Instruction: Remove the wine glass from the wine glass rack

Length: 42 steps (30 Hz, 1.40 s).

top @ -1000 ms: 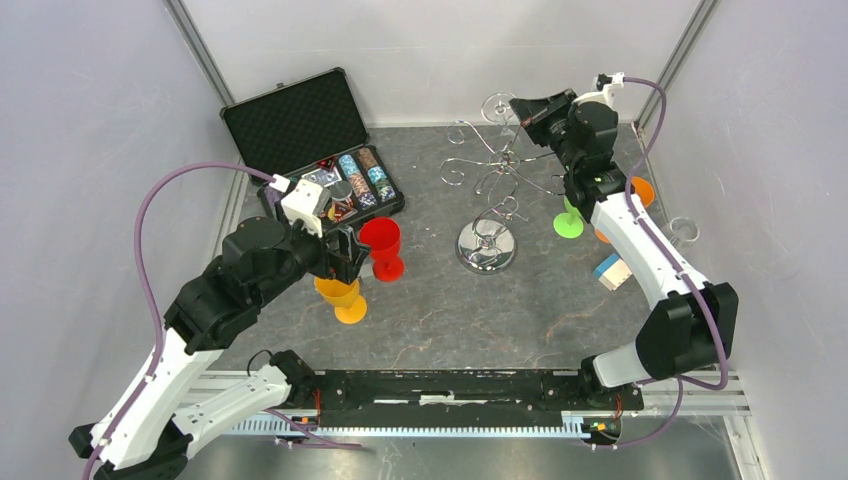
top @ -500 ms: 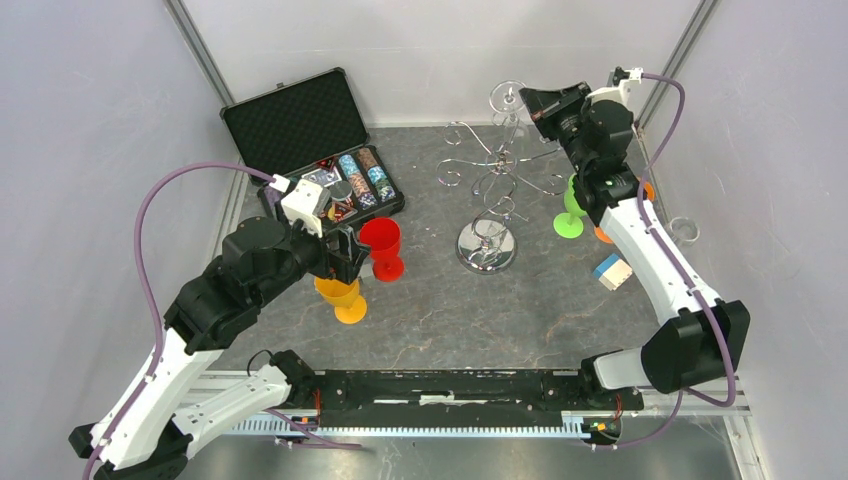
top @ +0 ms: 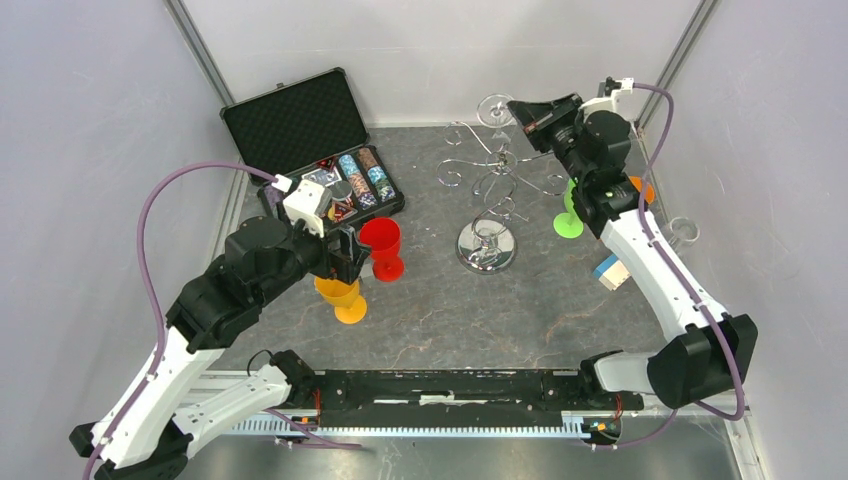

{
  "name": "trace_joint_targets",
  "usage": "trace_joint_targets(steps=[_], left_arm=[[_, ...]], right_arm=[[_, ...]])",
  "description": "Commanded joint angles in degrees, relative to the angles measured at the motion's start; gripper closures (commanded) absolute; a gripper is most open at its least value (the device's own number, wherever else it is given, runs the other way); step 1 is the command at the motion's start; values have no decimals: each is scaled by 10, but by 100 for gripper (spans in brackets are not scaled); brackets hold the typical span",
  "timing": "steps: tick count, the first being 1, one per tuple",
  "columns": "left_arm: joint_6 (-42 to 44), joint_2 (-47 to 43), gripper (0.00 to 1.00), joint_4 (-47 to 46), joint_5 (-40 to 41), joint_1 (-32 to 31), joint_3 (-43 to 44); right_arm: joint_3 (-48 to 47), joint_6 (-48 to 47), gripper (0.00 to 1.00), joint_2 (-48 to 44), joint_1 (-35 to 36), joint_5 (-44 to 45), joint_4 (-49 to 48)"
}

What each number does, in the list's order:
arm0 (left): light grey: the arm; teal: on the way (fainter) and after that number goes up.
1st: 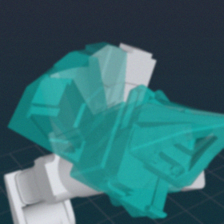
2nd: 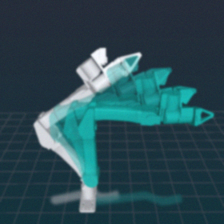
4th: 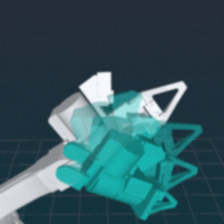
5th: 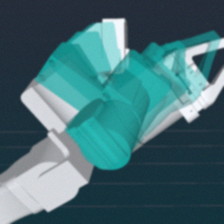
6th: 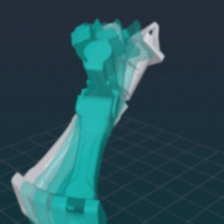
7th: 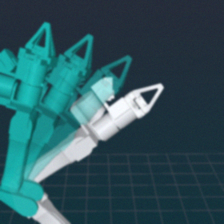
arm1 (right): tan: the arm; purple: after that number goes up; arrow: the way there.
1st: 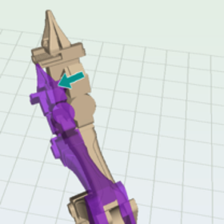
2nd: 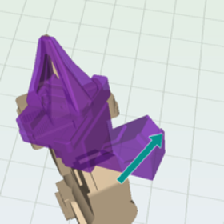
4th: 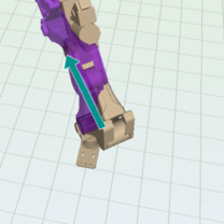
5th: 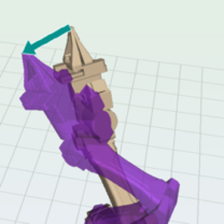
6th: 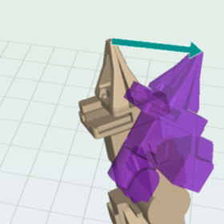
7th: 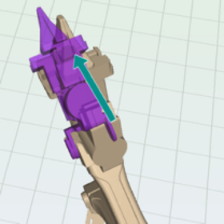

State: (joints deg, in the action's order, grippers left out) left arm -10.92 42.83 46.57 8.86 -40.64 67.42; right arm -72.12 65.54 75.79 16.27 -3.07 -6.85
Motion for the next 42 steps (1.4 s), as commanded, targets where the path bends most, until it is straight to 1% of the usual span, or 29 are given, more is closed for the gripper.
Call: trace_joint_targets(steps=[1, 4, 11, 16, 21, 23, 27, 31, 35, 39, 42], left_arm=[[11, 1, 0, -22, -2, -1, -2], [11, 2, 0, -22, -3, -1, -1], [8, 0, 0, -23, -3, -1, 0], [5, -3, 0, -27, -4, -1, 0], [-1, -4, 0, -46, -6, -1, -1], [-6, -2, 0, -59, -10, -1, -3], [-29, 5, 0, -88, -28, -1, -10], [-51, 13, 0, -115, -45, -2, -21], [-62, 22, 0, -128, -67, -1, -23], [-68, 26, 0, -143, -86, -1, -22], [-73, 30, 0, -161, -108, -1, -20]], right_arm=[[8, 24, 100, -21, 12, -21, -37], [4, 31, 100, -17, 17, -31, -45], [-37, 25, 100, 8, 24, -29, -44], [-58, 36, 100, 42, 24, -38, -75], [-92, 37, 100, 77, 24, -45, -103], [-104, 34, 100, 92, 24, -53, -130], [-135, 36, 100, 116, 25, -74, -149], [-154, 26, 100, 125, 25, -75, -166], [-208, -14, 100, 140, 22, -61, -151], [-280, -60, 100, 159, 7, -35, -111], [-307, -91, 100, 154, -8, -16, -85]])
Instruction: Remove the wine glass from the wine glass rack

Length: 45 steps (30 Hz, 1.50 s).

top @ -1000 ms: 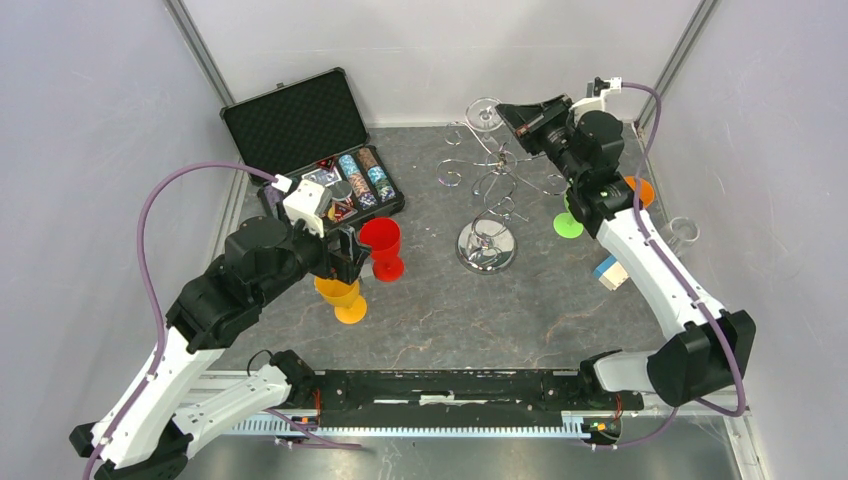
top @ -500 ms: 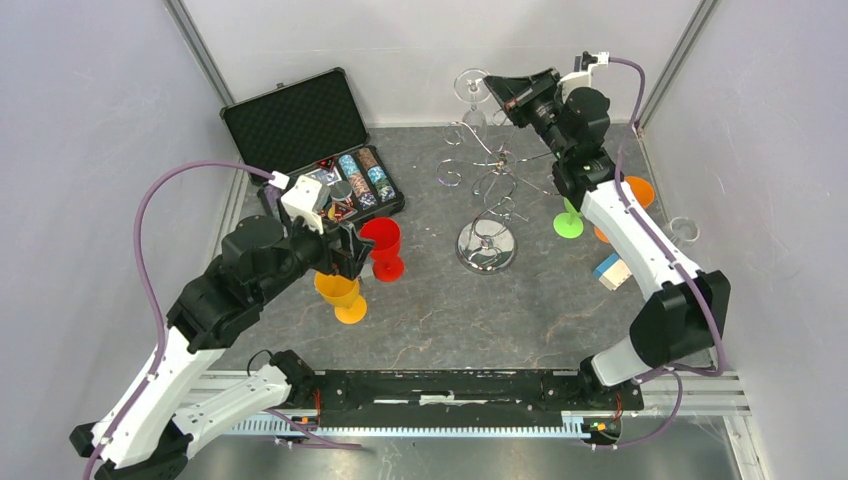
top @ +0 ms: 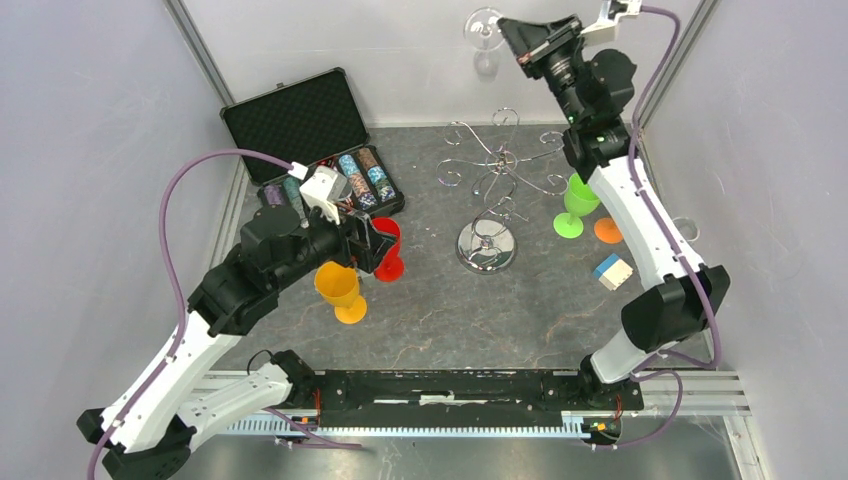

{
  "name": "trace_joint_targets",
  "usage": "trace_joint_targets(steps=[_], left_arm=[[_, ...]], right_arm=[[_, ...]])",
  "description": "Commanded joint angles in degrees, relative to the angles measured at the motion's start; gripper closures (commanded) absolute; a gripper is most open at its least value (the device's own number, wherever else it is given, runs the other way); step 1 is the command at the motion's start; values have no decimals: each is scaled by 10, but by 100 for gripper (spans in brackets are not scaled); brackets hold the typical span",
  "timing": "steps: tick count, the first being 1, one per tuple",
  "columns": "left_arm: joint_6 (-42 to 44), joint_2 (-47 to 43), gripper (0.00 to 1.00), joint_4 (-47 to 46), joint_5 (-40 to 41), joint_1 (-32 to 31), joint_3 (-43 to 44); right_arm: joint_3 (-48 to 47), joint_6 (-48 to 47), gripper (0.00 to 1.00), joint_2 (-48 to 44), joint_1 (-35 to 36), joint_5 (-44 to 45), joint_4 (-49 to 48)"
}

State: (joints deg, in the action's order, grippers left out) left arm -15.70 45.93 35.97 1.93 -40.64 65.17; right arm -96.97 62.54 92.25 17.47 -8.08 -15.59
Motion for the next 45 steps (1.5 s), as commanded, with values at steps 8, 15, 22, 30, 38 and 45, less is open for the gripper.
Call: trace_joint_targets(steps=[8, 15, 22, 30, 38, 45], left_arm=[[-34, 31, 0, -104, -105, -1, 12], [-40, 60, 0, -187, -188, -3, 14], [-21, 86, 0, -331, -217, -29, 9], [17, 127, 0, -511, -267, -67, -8], [55, 212, 1, -662, -309, -132, -26], [96, 276, 1, -747, -346, -182, -43]], right_arm=[[-10, -138, 100, -116, -76, 94, 50], [62, -194, 100, -255, -82, 155, 143], [155, -166, 100, -411, -82, 182, 210], [151, -135, 100, -524, -82, 159, 351], [208, -57, 100, -615, -83, 90, 477], [261, 32, 100, -647, -83, -12, 488]])
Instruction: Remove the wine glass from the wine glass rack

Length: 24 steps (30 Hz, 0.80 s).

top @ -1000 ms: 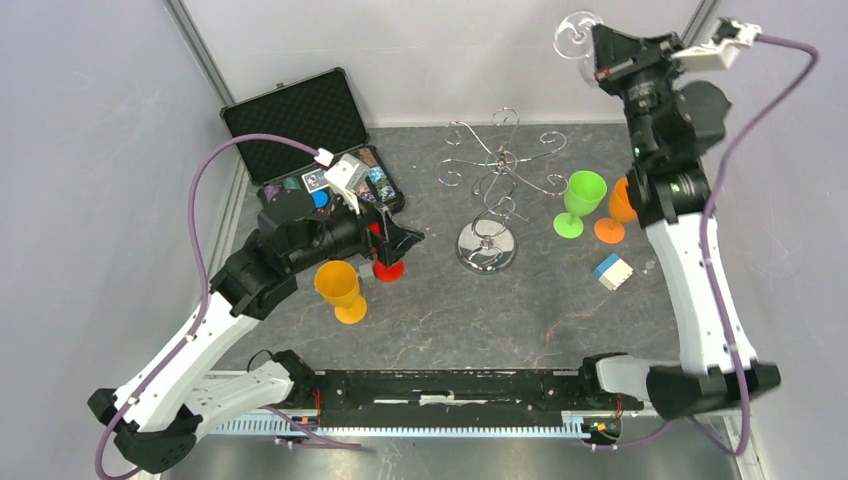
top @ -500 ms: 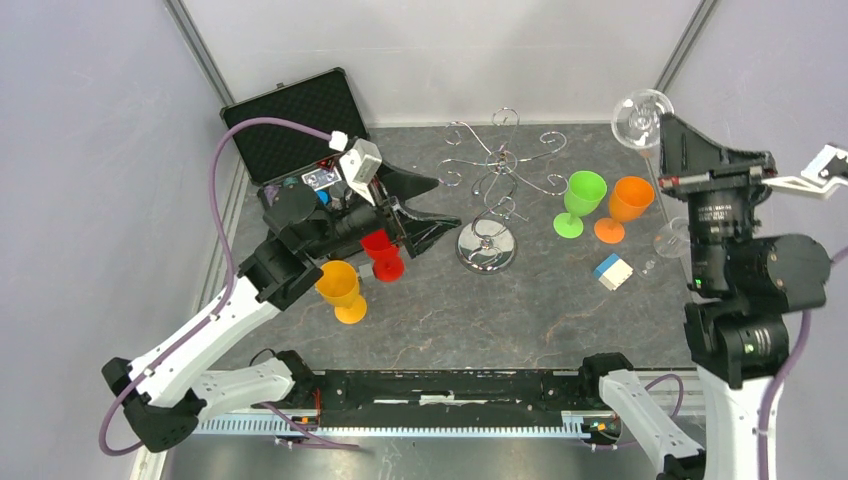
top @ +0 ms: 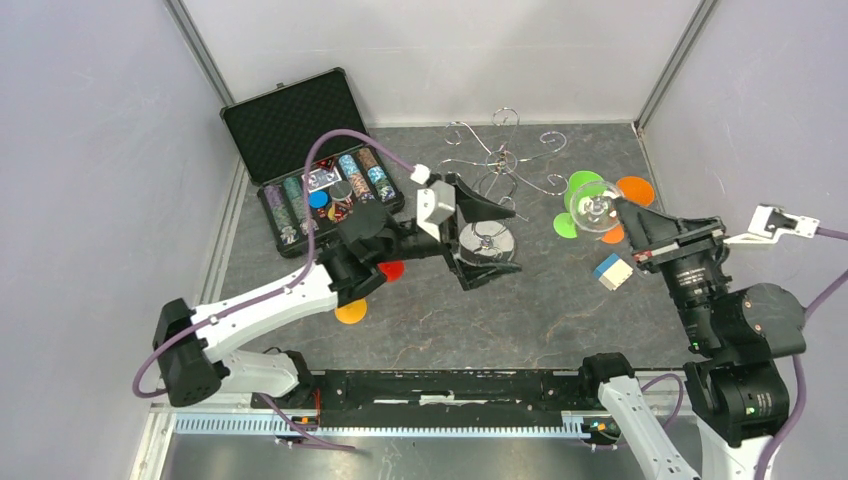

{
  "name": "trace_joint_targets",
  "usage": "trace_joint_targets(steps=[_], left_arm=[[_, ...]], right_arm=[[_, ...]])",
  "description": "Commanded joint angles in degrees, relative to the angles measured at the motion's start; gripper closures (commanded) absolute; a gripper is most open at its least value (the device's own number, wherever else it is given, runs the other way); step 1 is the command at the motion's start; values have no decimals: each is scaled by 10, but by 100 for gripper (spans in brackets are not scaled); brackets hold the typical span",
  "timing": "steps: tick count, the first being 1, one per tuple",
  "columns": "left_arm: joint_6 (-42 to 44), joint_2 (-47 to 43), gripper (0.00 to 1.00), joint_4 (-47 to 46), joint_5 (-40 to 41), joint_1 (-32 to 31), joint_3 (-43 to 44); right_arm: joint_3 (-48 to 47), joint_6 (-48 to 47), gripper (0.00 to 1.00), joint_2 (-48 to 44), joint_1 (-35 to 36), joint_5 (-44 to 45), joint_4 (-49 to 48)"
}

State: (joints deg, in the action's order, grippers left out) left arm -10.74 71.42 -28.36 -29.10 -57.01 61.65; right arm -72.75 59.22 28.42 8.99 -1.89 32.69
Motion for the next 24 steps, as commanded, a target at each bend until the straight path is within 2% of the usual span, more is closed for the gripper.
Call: trace_joint_targets(steps=[1, 10, 15, 24], left_arm=[[45, 32, 1, -118, -38, -22, -7], [60, 108, 3, -134, -50, -37, 25], [44, 150, 17, -136, -60, -42, 59], [12, 185, 35, -161, -60, -44, 86]], right_arm=[[32, 74, 100, -14, 2, -86, 4], [48, 128, 100, -43, 2, -109, 27], [61, 142, 100, -46, 2, -131, 19], [98, 156, 100, -56, 2, -143, -2]])
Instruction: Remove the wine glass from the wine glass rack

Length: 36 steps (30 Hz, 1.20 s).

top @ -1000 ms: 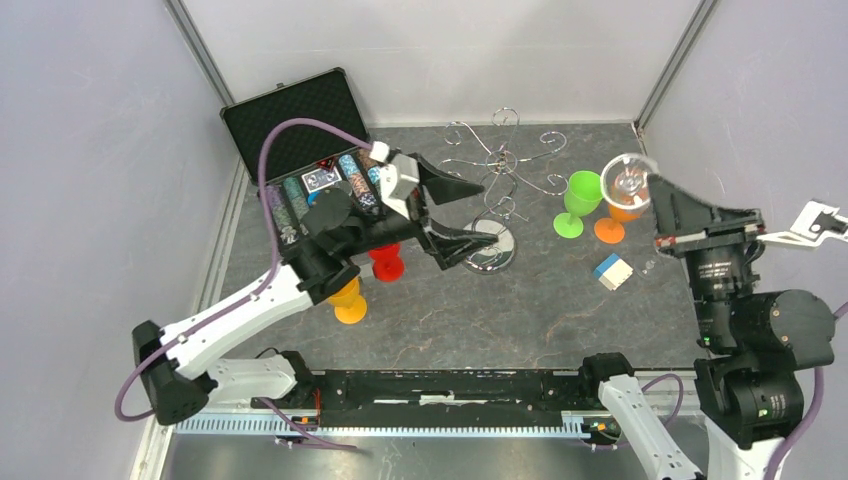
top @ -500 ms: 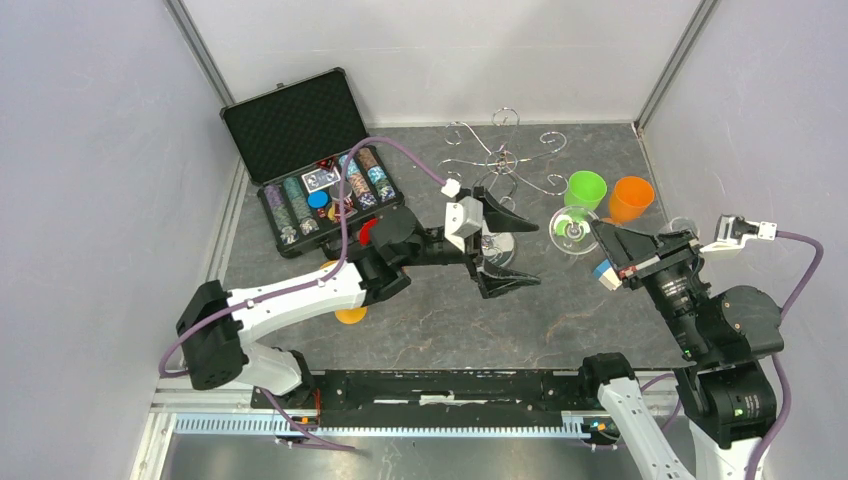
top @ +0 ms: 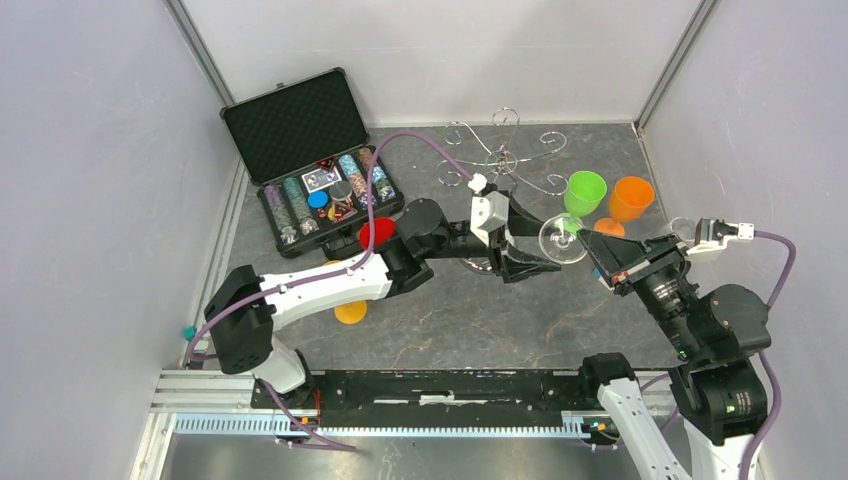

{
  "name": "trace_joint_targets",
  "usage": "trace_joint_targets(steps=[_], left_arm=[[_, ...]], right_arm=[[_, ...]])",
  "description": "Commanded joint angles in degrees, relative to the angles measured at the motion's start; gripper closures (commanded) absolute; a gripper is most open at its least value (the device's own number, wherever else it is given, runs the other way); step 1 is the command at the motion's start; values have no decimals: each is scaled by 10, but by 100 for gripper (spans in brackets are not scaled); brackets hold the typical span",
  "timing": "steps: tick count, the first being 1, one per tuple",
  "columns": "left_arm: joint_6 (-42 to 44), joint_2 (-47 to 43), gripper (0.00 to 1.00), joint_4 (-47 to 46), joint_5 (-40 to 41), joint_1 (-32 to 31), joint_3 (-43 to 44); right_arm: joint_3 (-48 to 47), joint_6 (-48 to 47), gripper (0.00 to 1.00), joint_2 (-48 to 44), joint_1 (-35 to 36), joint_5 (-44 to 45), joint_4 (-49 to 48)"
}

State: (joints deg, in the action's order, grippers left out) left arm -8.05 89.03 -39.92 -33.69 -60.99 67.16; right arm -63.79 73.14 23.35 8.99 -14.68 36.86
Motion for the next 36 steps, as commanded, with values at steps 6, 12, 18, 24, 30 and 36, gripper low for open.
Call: trace_joint_targets(steps=[6, 12, 18, 24, 30, 36], left_arm=[[-33, 25, 51, -50, -22, -7, 41], [-53, 30, 61, -55, -27, -7, 49], [-66, 28, 75, -65, -36, -7, 52], [-67, 28, 98, -69, -48, -6, 51], [-83, 13, 98, -95, -34, -7, 47], [-78, -29, 98, -101, 41, -6, 32]], right_arm=[[7, 29, 100, -5, 2, -18, -56], [8, 36, 100, -4, 3, -26, -65], [13, 36, 100, -6, 2, -29, -70], [7, 26, 95, -4, 3, -27, -77], [11, 3, 48, -9, 2, -10, -74], [33, -37, 14, -46, 2, 60, -75]])
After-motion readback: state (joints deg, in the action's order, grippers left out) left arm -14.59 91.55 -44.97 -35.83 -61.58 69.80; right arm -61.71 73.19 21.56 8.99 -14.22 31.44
